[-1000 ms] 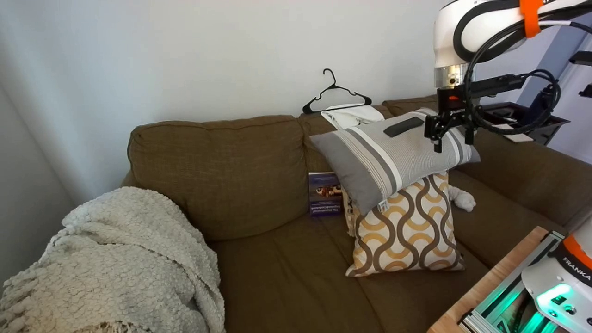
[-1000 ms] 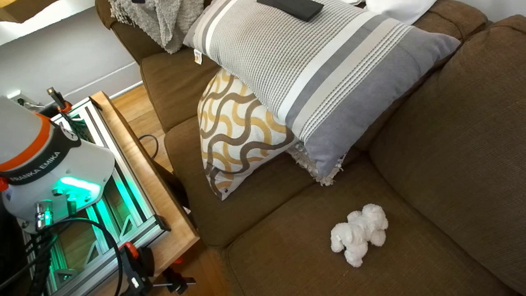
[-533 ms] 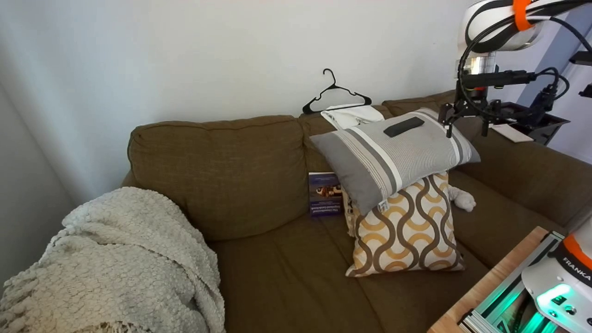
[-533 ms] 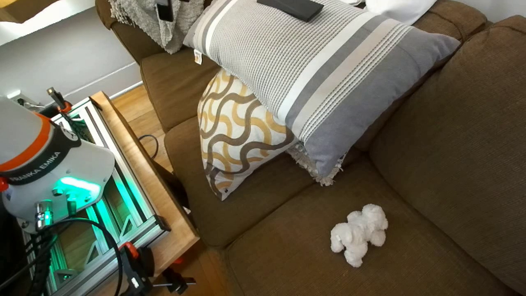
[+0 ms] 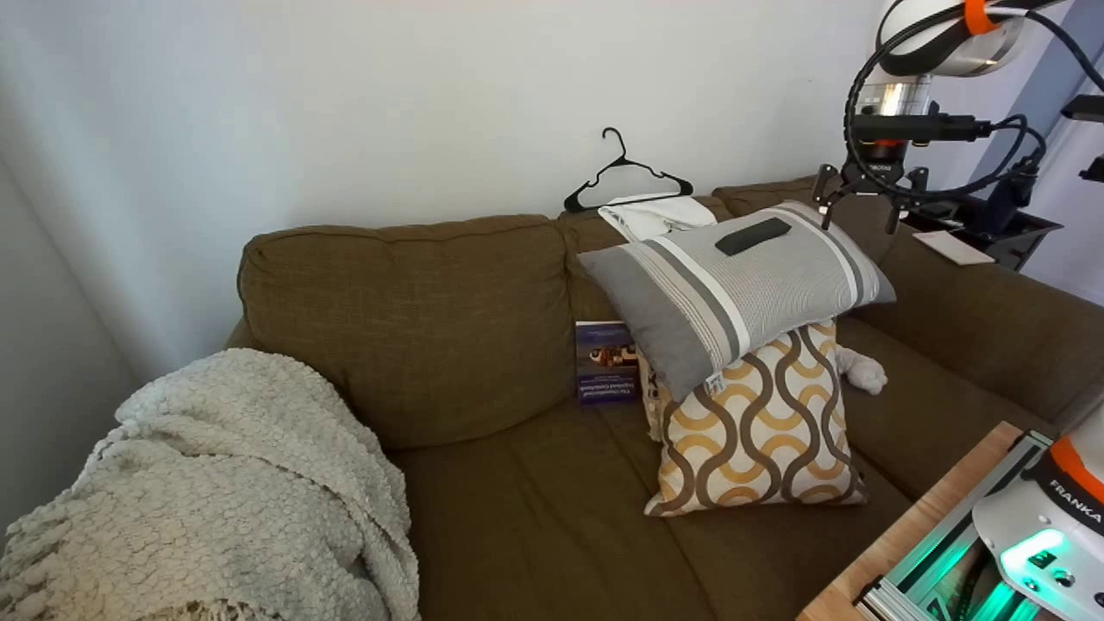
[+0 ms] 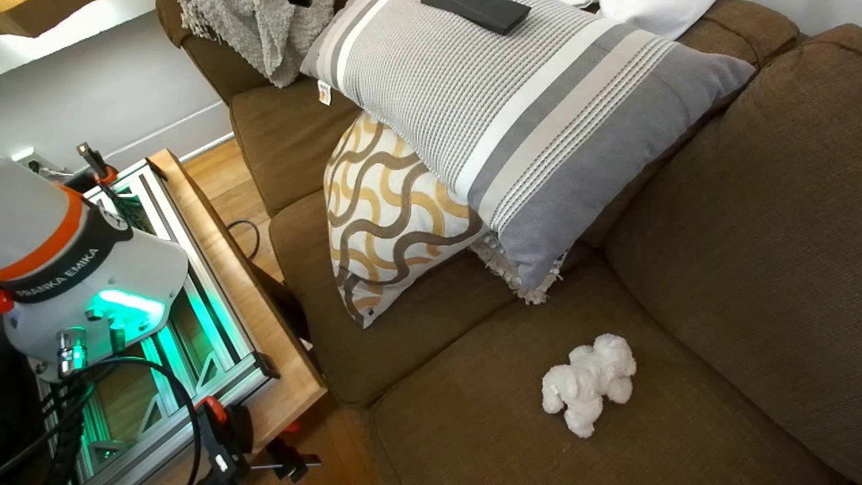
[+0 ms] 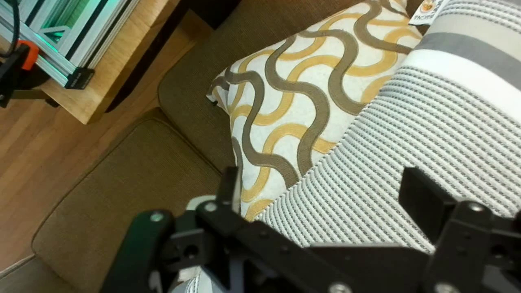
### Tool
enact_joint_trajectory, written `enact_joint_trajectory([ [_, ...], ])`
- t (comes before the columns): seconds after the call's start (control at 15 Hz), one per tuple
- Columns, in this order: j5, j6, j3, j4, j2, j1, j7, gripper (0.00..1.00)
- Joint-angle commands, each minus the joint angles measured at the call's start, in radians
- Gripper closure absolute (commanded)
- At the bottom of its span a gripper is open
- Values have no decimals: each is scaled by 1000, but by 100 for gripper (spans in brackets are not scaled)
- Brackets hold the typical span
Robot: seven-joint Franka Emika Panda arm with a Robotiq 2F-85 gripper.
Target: Put the black remote on the black hanger
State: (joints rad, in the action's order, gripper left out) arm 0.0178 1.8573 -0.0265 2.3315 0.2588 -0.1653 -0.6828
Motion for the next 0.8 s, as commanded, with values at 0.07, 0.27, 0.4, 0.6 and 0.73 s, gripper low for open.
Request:
enact_joint_trajectory([
  [0.07,-1,-1,-6,-1,-1,6,-1,0],
  [0.27,32,134,23,3,-11,9,-181,0],
  [0.4,2,226,45,11,-21,9,-305,0],
  [0.6,-64,358,78,22,-45,9,-499,0],
  [0.73,-136,444,99,30,-73,6,-647,0],
])
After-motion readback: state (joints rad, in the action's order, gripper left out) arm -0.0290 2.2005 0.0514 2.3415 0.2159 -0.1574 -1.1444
